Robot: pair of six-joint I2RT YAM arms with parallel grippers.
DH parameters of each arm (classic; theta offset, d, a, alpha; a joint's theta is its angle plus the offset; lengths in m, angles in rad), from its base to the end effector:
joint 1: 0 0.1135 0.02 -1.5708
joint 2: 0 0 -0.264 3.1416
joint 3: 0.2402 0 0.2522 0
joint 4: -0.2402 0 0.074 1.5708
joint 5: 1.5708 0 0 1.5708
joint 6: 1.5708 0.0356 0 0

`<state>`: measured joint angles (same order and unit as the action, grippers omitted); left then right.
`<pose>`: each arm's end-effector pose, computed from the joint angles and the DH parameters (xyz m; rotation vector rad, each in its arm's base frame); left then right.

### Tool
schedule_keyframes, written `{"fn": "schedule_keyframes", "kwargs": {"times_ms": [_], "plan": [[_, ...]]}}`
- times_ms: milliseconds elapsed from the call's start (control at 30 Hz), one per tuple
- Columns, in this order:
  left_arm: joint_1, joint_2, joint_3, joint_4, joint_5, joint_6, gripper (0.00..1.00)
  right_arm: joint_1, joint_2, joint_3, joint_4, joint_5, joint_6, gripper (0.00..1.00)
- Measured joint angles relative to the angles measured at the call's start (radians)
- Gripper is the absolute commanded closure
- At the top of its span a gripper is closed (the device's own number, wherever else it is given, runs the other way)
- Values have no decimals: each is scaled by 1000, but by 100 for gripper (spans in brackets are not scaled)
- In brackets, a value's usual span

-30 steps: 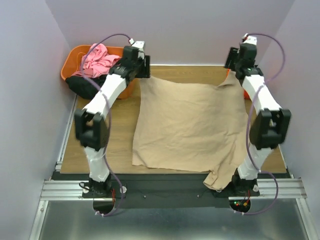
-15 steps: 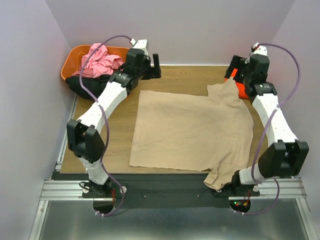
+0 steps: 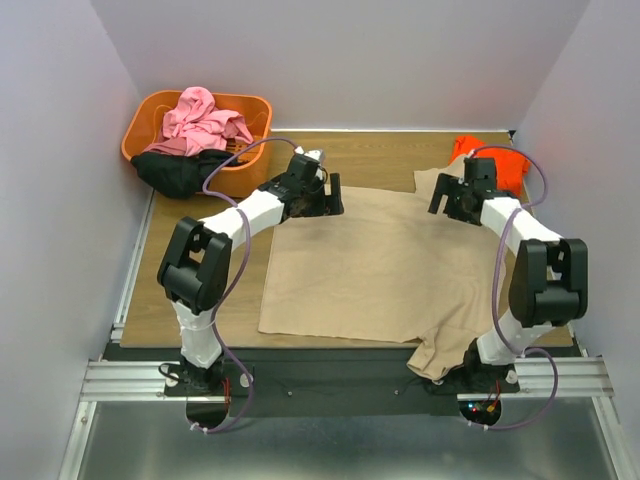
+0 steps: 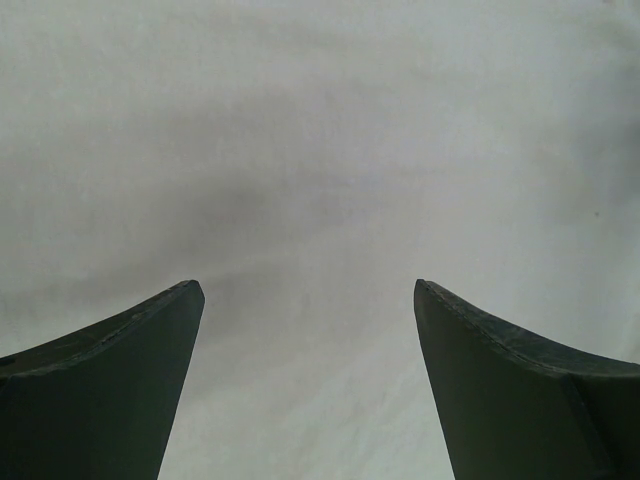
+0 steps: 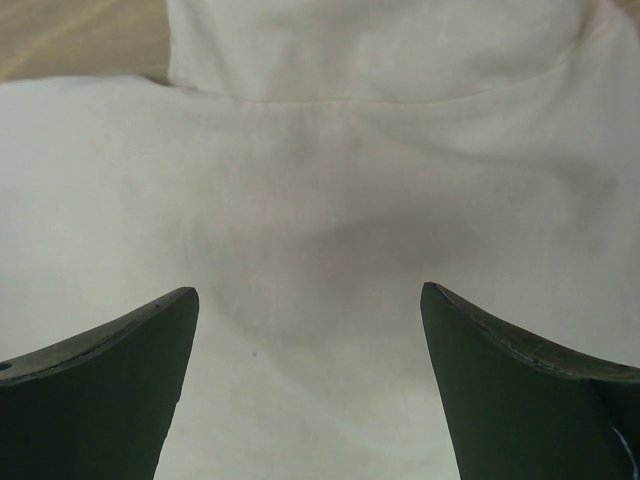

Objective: Fold and stack the t-shirts
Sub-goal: Flatten the tshirt out

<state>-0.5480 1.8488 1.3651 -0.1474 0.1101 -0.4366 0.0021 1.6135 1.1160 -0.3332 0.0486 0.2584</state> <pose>0.3612 -0.2250 0.2420 0.1905 2.2715 -0.6575 0.3491 -0.0010 0.2322 0.3293 2.3785 0.0631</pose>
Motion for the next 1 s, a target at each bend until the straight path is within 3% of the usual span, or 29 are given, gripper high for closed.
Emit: {"fn": "schedule_keyframes", "kwargs": {"times_ms": [333,700,1000], "plan": [[10,89,-55,125,35,-36,2,1,259,91,27,-36,-42,5],[96,47,-222,272,37,-74,2,41,359,209,61,-68,-57,5],[185,35,-230,263,-22,-58,2,154,468,358,76,-87,-57,5]]}}
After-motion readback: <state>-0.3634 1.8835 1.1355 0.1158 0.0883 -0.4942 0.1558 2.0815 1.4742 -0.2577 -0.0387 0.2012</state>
